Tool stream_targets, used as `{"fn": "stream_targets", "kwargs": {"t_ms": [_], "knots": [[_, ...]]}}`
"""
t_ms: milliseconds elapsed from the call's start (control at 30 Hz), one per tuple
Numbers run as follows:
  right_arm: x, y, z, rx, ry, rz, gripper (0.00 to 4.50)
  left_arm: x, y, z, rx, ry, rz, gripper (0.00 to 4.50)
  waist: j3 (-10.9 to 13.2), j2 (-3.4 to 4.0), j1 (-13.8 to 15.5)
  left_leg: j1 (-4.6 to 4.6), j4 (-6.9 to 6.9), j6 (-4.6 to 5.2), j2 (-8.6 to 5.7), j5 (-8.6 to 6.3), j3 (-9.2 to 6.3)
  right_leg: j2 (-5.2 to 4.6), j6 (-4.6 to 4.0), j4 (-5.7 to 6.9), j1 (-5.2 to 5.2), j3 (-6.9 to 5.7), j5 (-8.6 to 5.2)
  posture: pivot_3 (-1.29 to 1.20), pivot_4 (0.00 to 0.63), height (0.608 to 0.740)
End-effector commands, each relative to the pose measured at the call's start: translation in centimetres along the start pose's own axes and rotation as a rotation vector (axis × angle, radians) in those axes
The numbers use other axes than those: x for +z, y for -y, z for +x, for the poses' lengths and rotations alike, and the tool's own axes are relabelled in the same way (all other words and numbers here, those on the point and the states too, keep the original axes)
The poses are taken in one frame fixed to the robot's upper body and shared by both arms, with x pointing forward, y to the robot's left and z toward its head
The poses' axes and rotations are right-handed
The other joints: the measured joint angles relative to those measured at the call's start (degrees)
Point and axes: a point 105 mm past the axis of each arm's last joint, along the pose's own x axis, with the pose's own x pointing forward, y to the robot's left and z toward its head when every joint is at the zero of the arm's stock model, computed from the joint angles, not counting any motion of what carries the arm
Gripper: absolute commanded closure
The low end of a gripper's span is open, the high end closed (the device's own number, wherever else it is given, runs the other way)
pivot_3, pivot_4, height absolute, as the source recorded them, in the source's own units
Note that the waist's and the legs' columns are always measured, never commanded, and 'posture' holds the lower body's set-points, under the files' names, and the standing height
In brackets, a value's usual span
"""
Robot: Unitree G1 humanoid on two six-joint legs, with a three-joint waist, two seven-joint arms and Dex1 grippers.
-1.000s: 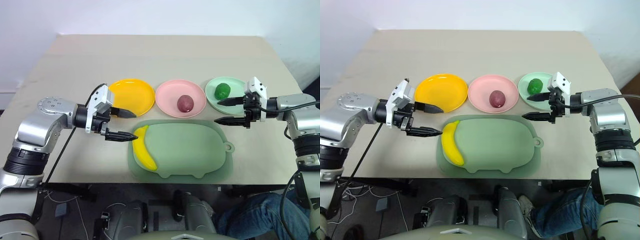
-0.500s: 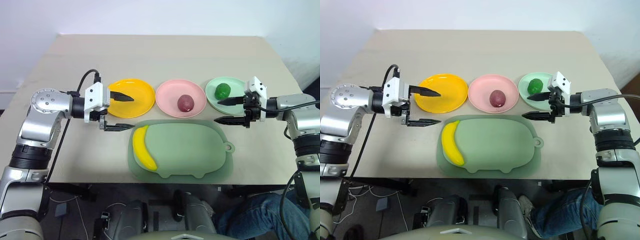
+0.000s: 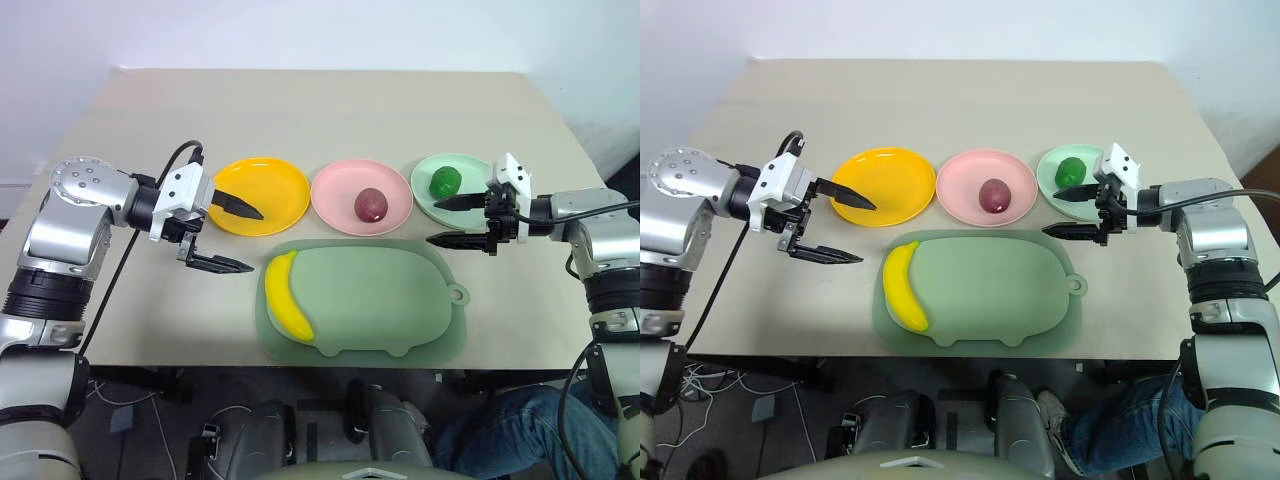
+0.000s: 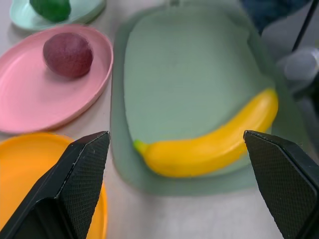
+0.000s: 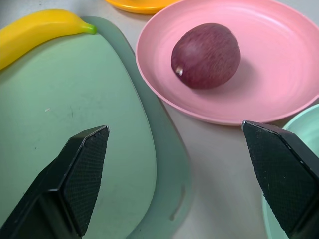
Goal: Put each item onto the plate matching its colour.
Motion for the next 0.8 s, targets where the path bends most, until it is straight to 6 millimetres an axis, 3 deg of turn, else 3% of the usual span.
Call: {"fn": "stream_targets", "kwargs": {"t_ms": [33,167,433,800], "knots": [[1.3,0.6,-1.0,-0.038,0.023,-0.036,0.01,0.6,1.0,-0.5,-0.024,-0.037,0.155,0.00,0.0,0.00,-0.1,0.01,0.00,0.00,0.00,0.00,0.01,0.00,0.00,0.00,0.00,0.00,0.00,0.00,0.150,0.740],[1.4,0.5,-0.8,-0.030,0.025,-0.038,0.01,-1.0,2.2,0.5,-0.119,-0.152,0.364,0.00,0.0,0.00,-0.1,0.05,-0.02,-0.01,0.00,0.00,0.02,0.01,-0.02,-0.06,-0.01,0.00,-0.01,0.00,0.150,0.740],[1.4,0.3,-0.6,-0.023,0.036,-0.034,0.01,-1.9,0.2,1.5,-0.105,-0.190,0.462,0.00,0.0,0.01,1.0,0.03,0.04,0.11,-0.03,-0.06,0.05,-0.02,-0.01,-0.05,0.00,0.00,0.00,0.00,0.150,0.740],[1.3,0.6,-0.6,-0.044,0.037,-0.017,0.01,-0.8,1.0,4.6,-0.163,-0.056,0.531,0.00,0.0,0.01,1.3,0.03,0.09,0.06,-0.02,-0.03,0.07,-0.02,-0.01,-0.01,0.01,0.00,0.01,0.00,0.150,0.740]]}}
